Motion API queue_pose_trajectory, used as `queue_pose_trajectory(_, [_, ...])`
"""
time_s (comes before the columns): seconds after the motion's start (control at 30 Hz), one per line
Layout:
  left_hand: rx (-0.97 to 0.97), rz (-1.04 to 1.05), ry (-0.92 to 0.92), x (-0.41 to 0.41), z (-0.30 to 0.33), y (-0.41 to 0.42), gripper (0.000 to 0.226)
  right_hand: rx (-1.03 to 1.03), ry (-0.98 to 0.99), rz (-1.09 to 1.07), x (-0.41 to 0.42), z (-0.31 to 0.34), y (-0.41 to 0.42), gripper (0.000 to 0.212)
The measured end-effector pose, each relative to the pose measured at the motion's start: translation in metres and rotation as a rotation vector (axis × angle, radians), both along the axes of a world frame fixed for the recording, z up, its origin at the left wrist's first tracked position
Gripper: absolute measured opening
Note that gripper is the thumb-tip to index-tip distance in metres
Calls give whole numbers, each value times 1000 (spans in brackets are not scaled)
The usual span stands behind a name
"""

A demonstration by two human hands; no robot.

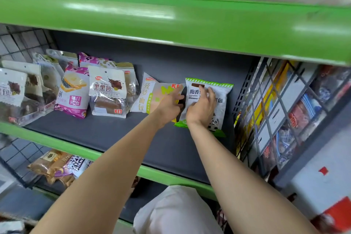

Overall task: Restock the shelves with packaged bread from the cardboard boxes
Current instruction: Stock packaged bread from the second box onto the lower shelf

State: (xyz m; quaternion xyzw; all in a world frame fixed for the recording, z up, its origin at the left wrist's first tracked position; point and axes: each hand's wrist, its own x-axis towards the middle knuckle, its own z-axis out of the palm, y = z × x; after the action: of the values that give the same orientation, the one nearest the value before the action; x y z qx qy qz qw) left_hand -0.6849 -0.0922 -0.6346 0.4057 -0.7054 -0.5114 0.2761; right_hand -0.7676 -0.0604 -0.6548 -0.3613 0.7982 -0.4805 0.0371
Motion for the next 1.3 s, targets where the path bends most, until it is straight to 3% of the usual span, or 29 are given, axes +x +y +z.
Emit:
queue_pose_trajectory(0.13, [-88,54,-34,11,4,2,62,-52,45,14,7,7,1,53])
queue_pose_trajectory(0.27, [-232,282,-135,54,20,9,37,-85,93,159,37,27,4,41])
queue_pose_trajectory(0.53, [-293,849,-526,226,32,56,19,104,35,864,185,42,8,23])
queue_pose_trajectory(0.73, [16,1159,-710,358,-7,118,19,273,136,1237,309,1,22,20])
queue_pose_trajectory(0.9, [254,1270,-779,440,-84,171,23,476,229,1492,399,-82,42,22])
queue_pose_trajectory(1.17, [534,1184,-751,523,-229,202,23,934,546,1745,496,-231,51,31])
queue_pose_trajectory(1.3, [683,1074,-786,550,-292,206,27,1021,676,1778,530,-278,49,48])
